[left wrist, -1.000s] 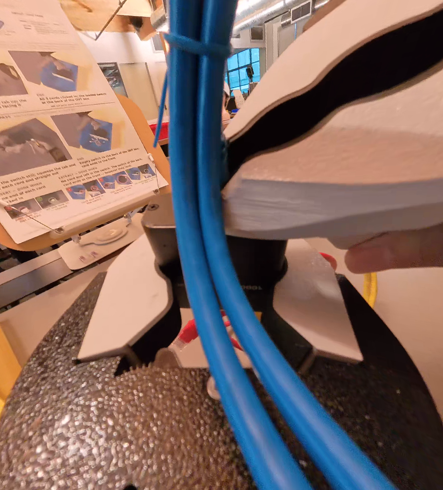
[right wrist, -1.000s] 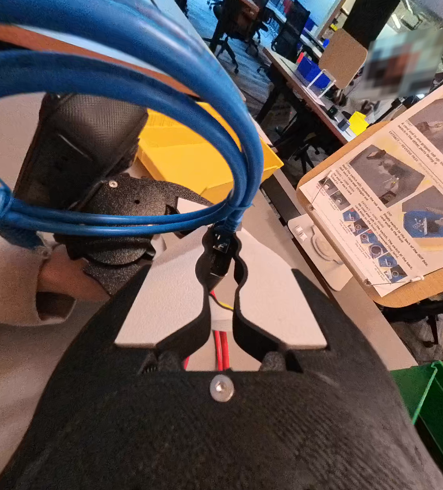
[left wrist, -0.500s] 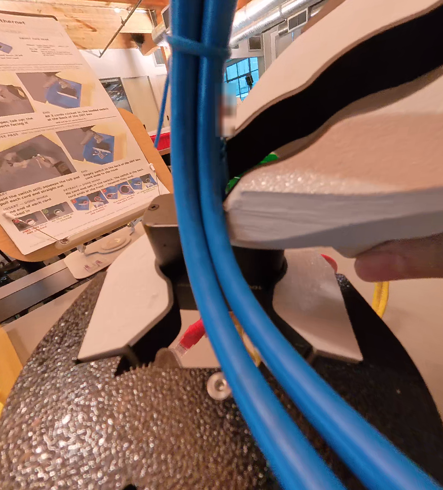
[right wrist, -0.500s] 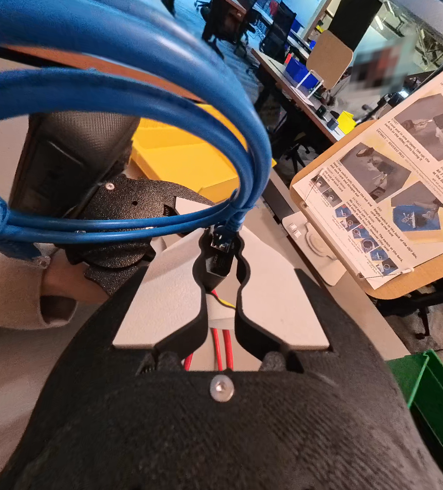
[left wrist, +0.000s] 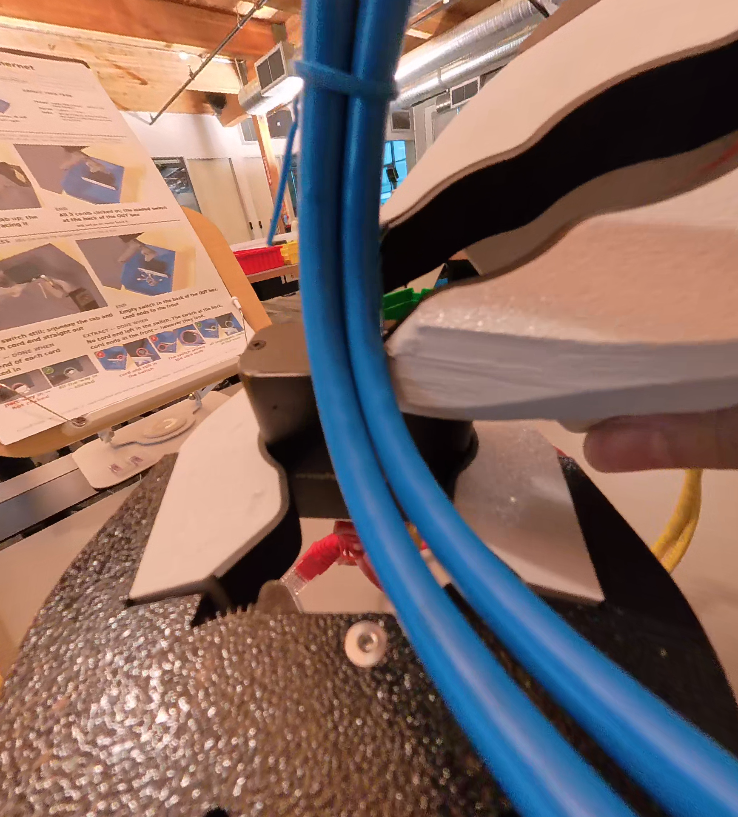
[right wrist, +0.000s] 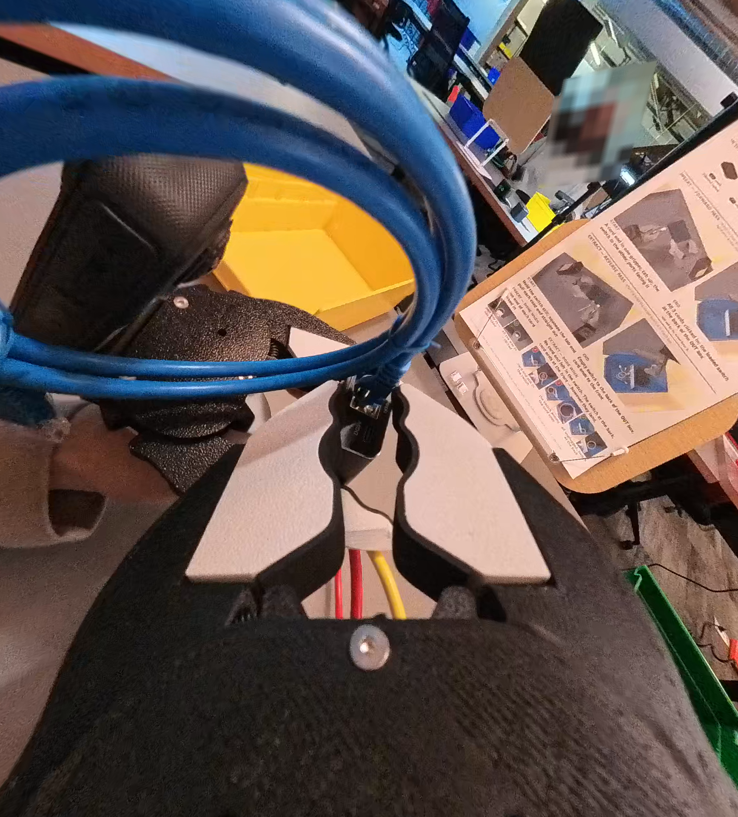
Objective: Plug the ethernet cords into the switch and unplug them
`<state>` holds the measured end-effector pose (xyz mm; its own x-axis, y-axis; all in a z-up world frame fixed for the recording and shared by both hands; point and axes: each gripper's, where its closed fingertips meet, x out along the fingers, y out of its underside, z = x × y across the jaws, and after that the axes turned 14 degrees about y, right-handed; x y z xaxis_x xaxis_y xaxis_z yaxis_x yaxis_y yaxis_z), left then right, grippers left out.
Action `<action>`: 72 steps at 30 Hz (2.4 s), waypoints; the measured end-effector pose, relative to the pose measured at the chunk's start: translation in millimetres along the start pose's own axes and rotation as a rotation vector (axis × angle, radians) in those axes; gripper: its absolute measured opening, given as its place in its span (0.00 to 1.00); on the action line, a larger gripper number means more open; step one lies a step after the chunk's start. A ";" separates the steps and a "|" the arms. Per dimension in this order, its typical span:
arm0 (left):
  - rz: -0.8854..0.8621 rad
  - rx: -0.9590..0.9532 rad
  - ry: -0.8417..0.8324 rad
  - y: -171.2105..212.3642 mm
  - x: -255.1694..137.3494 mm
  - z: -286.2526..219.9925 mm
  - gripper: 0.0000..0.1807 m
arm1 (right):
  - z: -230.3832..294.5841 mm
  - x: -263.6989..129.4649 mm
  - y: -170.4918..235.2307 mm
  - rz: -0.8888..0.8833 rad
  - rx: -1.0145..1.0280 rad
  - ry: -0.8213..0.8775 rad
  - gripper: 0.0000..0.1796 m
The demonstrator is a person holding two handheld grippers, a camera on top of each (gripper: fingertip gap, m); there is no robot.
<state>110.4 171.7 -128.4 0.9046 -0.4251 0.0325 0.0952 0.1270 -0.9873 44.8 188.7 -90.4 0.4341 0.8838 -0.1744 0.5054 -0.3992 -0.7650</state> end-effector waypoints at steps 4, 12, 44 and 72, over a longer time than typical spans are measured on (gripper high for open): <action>-0.009 -0.008 0.002 -1.0 -0.6 0.4 0.42 | 1.0 0.6 -1.2 -0.004 0.018 0.002 0.11; 0.011 0.024 -0.032 -0.7 -2.2 3.8 0.42 | 1.0 1.8 -2.3 -0.007 0.028 -0.014 0.11; 0.142 -0.084 -0.012 17.1 -2.7 10.0 0.42 | -1.3 16.5 3.9 -0.020 -0.190 -0.092 0.08; 0.167 -0.051 -0.107 31.7 -6.7 27.0 0.42 | 4.1 28.7 12.1 0.020 -0.052 -0.227 0.07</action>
<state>118.5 202.8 -155.8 0.9453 -0.3040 -0.1184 -0.0783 0.1409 -0.9869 60.4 210.3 -107.3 0.2688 0.9054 -0.3287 0.5383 -0.4242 -0.7283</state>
